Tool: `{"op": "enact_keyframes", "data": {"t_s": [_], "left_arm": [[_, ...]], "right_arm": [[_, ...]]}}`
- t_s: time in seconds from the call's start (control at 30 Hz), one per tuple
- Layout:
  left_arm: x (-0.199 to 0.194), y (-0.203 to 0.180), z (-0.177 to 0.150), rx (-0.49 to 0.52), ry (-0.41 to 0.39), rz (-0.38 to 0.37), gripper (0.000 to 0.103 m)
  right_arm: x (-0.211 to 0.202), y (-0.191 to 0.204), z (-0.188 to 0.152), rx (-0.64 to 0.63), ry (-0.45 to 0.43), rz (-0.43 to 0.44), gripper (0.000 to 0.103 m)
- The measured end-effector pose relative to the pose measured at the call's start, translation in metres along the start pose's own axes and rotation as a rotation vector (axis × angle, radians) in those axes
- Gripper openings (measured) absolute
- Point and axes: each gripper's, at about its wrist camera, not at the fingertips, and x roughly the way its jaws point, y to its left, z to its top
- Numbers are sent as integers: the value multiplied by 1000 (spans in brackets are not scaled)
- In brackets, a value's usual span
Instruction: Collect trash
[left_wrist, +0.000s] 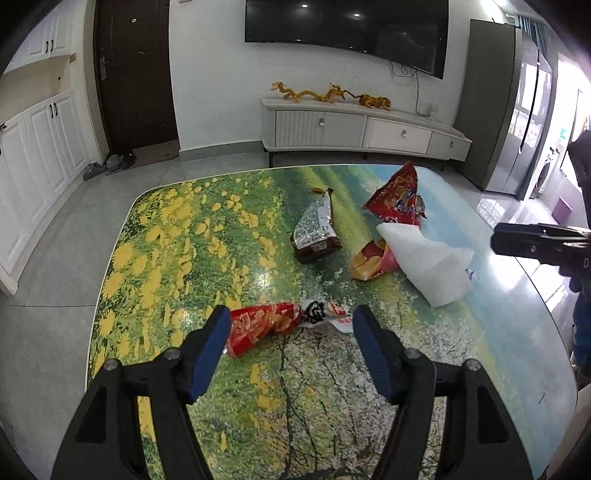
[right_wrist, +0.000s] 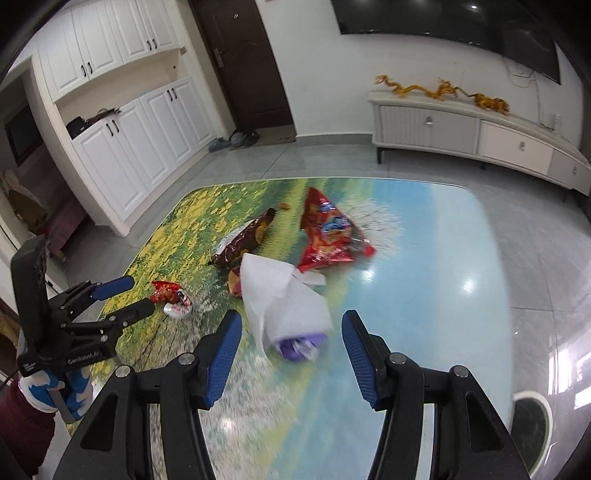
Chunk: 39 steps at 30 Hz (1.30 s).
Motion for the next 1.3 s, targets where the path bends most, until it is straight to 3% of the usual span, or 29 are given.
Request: {"op": "enact_keyframes", "data": {"t_s": [0.3,0.37,0.43,0.53,0.57,0.7,0.73,0.77,0.9,1.3], "left_arm": [[37,6,10,99,74,-65,70],[40,6,6,108,79,-87,70],[39,7,4,96,73,-104,70],[39,6,-2,78,77,-125,69],[38,5,-4,79,78,-124,68],[32,3,-14,63,87,-136,43],[30,3,-16,56,90,-146,28],[28,2,-18,50,98,-155,20],[16,-4,-25,46,82,-131,10],[-28,-6,-18,-31,-7,-123,10]], "right_arm": [[65,14,12,-49,90,13,54],[66,12,9,-51,90,19,46],[67,11,9,-53,88,32,29],[60,10,6,-59,67,40,13],[56,11,6,-62,57,43,11],[36,15,6,-74,8,50,7],[31,16,6,-73,-3,50,6],[24,16,7,-72,-18,53,6],[-1,19,7,-66,-69,54,6],[-60,20,-9,-55,-139,39,6]]}}
